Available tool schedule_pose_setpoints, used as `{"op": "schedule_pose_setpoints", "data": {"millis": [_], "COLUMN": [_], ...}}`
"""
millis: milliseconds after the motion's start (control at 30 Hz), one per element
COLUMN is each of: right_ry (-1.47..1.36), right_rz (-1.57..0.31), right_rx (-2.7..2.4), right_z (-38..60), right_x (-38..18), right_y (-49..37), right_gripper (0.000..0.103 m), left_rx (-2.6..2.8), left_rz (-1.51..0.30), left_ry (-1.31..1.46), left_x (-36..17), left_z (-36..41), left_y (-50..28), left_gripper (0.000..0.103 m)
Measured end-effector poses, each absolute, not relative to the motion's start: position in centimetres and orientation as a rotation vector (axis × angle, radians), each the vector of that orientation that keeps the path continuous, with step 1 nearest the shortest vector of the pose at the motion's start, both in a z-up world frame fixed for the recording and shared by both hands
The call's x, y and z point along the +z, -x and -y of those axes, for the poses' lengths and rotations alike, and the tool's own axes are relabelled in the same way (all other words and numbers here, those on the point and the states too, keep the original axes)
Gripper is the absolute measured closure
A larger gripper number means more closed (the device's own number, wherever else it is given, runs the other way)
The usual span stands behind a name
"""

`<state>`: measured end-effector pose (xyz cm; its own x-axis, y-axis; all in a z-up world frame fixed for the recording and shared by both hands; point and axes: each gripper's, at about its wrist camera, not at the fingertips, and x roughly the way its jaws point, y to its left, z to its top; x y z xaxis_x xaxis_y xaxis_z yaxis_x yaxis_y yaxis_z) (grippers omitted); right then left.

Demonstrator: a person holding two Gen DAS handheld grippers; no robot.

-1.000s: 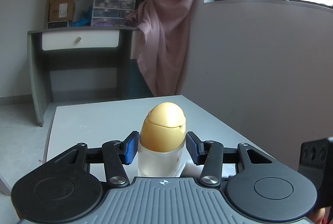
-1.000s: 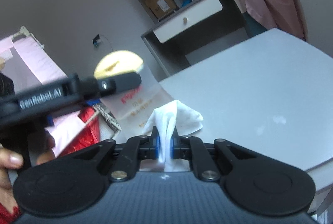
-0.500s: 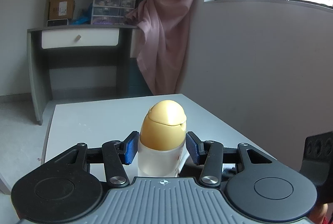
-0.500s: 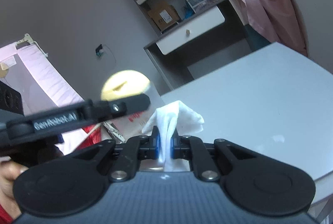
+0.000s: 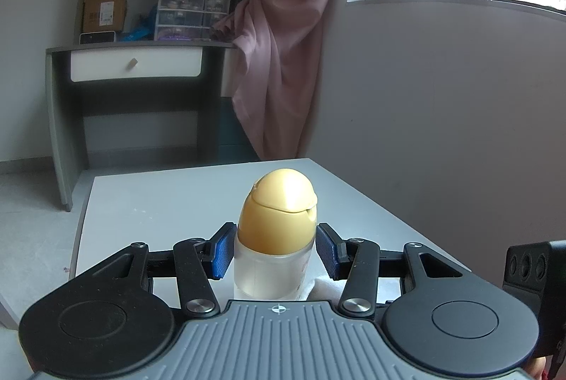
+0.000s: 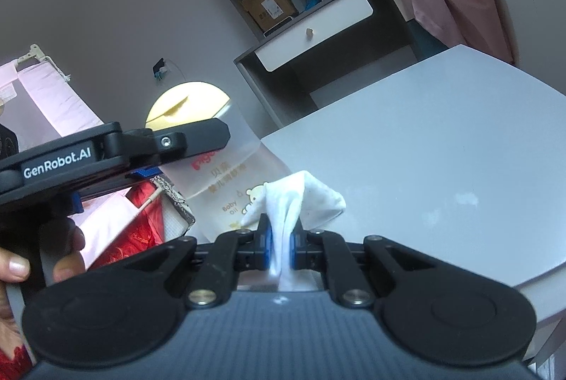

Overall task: Clean container
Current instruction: 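Wipe around the bottle's base with the right gripper's cloth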

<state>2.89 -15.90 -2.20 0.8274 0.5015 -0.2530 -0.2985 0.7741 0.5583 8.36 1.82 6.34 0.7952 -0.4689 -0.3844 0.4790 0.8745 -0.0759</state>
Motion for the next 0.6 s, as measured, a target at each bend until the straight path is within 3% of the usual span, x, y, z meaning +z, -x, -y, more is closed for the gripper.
{"op": "schedule_pose_setpoints", "data": {"millis": [300,600], "right_ry": [-0.490,-0.500], "right_rz": [-0.301,-0.345], "right_rx": [0.441,0.431], "right_z": [15.8,16.1], "right_x": [0.2,-1.1], "right_y": [-1.9,-2.5], "right_gripper": [0.093,0.093], "left_rx": [-0.512,-0.515], "left_rz": [-0.409,-0.409], "left_ry": [-0.025,-0.029], "left_x": [6.3,6.1], "left_z": [-1.9,-1.5], "left_y": [-8.5,-8.2], "left_gripper": [0.053,0.053]}}
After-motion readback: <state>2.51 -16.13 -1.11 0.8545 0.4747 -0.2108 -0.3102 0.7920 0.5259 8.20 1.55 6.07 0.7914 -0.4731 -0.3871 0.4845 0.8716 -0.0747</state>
